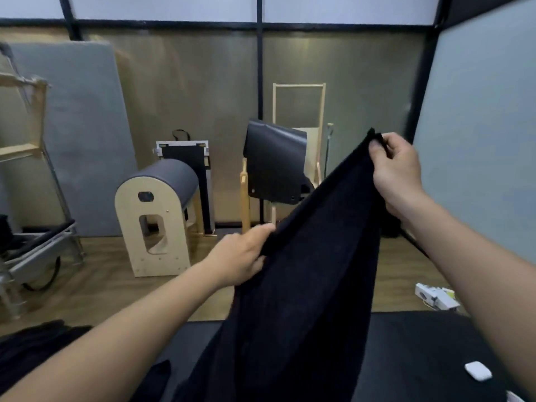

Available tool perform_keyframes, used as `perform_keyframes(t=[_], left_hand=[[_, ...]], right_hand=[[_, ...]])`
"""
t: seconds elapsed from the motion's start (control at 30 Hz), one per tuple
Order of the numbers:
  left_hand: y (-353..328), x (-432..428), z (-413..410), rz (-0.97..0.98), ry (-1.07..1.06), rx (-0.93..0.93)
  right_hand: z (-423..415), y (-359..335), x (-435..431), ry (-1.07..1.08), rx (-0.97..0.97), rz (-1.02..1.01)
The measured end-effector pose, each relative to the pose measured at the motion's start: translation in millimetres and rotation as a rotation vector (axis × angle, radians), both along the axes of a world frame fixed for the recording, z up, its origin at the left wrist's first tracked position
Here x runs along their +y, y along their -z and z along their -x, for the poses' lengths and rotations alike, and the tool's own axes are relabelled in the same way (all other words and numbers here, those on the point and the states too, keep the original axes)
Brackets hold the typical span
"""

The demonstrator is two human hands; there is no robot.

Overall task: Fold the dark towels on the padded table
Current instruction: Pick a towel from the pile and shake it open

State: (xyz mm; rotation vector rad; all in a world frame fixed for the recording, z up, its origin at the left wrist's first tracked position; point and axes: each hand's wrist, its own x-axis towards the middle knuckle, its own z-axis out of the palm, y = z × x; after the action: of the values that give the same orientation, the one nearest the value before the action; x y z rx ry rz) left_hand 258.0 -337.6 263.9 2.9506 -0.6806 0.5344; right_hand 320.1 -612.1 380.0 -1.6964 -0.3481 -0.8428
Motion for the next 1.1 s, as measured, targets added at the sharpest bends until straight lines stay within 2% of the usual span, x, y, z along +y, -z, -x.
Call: perform_keyframes(t=[0.07,0.13,0.23,0.27,0.3,0.33,0.43,0.47,0.53,0.6,0.63,0.7,0.73,0.77,0.87,0.9,0.93,1.03,1.1], left_hand=[[6.2,6.4,-4.2,-0.089,-0.044,0.081],[-39.0,17.2,-21.1,-0.006,-0.046,-0.030],[-150.4,29.1,-38.9,0.264,0.037,-0.557],[-173.1,27.9,-41.0,0.352,0.056,-0.649],[-179.7,25.1,-43.7,0.388,0.055,-0.655],[-171.5,21.9,-46.9,0.356,0.035,-0.557],[-84.1,24.5,-47.2,0.072,-0.125,0.043],[-61.7,33.1,-40.8,0.005,-0.147,0.125],[-69.6,53.4,-40.5,-0.061,-0.204,-0.006],[-122.0,69.1,-48.1,-0.127,-0.283,-0.261],[-154.6,74.7,-50.2,-0.083,-0.280,-0.419],[-200.3,80.8,-46.0,0.163,-0.216,-0.619],[-204.2,82.5,-44.0,0.270,-0.200,-0.610],[-195.2,82.3,-39.7,0.296,-0.235,-0.532],[-109.0,88.0,-23.6,-0.032,-0.400,-0.031],[-87.0,91.0,-15.2,-0.093,-0.397,0.103],[-78.6,98.3,-14.2,-0.099,-0.388,0.144],[-114.4,125.2,-34.7,0.000,-0.408,-0.045],[-137.5,136.7,-42.2,0.268,-0.392,-0.247]], right_hand=[[-4.6,8.3,-13.2,0.045,0.037,0.044],[-11.1,-3.2,-30.4,0.108,0.037,-0.026],[-15.0,-52.4,-47.6,0.201,-0.058,-0.221],[-16.5,-67.5,-51.1,0.218,-0.088,-0.272],[-19.4,-76.9,-54.0,0.231,-0.101,-0.323],[-21.8,-80.9,-56.9,0.234,-0.099,-0.373],[-26.1,-60.8,-71.6,0.245,0.026,-0.424],[-25.3,-47.9,-77.7,0.251,0.077,-0.421],[-25.1,-24.1,-88.9,0.259,0.165,-0.385],[-27.2,-18.2,-91.2,0.261,0.154,-0.343],[-28.4,-23.7,-89.1,0.255,0.123,-0.348],[-33.1,-41.1,-90.0,0.271,0.060,-0.400],[-37.7,-46.7,-95.3,0.299,0.036,-0.449],[-42.0,-48.4,-102.9,0.323,0.040,-0.505],[-65.7,-23.5,-136.7,0.370,0.146,-0.463],[-71.8,-9.1,-144.5,0.378,0.194,-0.433],[-78.8,3.1,-152.7,0.375,0.221,-0.399],[-82.6,9.1,-152.8,0.355,0.229,-0.419],[-107.1,9.7,-166.8,0.426,0.193,-0.457]])
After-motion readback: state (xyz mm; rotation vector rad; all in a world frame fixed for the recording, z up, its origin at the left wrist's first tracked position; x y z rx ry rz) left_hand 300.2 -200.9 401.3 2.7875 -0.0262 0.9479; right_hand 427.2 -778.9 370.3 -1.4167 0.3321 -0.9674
